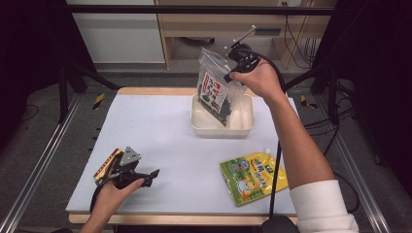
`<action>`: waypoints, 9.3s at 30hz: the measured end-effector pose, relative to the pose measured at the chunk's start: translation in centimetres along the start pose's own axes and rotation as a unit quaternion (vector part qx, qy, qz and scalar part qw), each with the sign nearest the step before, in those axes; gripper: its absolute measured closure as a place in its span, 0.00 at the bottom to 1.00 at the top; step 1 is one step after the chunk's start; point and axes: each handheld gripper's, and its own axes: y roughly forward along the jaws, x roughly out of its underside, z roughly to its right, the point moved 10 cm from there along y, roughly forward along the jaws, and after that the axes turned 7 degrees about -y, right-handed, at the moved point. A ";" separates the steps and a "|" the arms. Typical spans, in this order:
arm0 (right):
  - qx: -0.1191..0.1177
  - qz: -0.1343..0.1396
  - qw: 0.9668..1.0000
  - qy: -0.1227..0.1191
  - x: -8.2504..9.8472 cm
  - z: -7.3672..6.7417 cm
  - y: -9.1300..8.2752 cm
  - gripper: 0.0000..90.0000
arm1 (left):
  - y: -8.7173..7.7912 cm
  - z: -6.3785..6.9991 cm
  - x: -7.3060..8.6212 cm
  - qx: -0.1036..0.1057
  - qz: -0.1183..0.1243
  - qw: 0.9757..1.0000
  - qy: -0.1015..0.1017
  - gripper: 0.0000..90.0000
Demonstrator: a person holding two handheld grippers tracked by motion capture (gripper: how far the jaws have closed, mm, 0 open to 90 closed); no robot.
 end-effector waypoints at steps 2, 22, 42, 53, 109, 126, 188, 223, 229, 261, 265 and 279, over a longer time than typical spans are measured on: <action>-0.004 -0.004 1.000 0.002 0.1 -0.2 0.7 0.94 | 0.0 0.0 0.0 0.000 0.000 1.000 0.001 0.07; -0.032 0.056 0.997 0.032 1.6 2.6 2.9 0.91 | 0.4 0.3 0.4 0.004 -0.014 1.000 0.004 0.07; 0.005 0.087 0.996 0.006 1.6 1.9 1.9 0.42 | 0.3 -0.1 0.4 -0.005 -0.015 1.000 0.009 0.07; 0.010 0.145 0.989 -0.002 2.0 0.6 -1.7 0.28 | 0.4 -0.1 0.5 -0.010 -0.017 1.000 0.012 0.07; 0.141 0.065 0.959 0.238 35.4 -5.6 -3.7 0.50 | 0.2 -0.8 0.1 -0.023 -0.013 0.999 0.043 0.07; 0.100 0.021 0.965 0.241 37.6 -7.5 -1.2 0.47 | 0.5 0.1 0.5 -0.016 -0.026 0.997 0.065 0.07; 0.125 0.065 0.958 0.249 32.9 -5.9 -0.5 1.00 | 0.9 1.2 0.7 -0.012 -0.039 0.996 0.084 0.08; 0.030 0.120 0.992 -0.024 12.3 -9.9 -3.4 1.00 | -0.6 2.7 -0.4 0.040 -0.016 0.995 0.092 0.09; 0.008 0.121 0.991 -0.059 10.4 -11.4 -3.2 1.00 | -1.2 3.7 -1.9 0.057 -0.007 0.992 0.110 0.11; -0.036 0.121 0.975 -0.186 6.8 -17.0 -2.8 1.00 | -2.8 5.1 -9.8 0.105 -0.033 0.979 0.172 0.19; -0.041 0.121 0.974 -0.189 6.6 -17.4 -2.7 1.00 | -2.7 6.0 -10.2 0.123 -0.033 0.976 0.179 0.22; -0.056 0.129 0.970 -0.199 6.3 -18.2 -2.8 1.00 | -1.2 6.2 -12.0 0.139 -0.048 0.973 0.179 0.43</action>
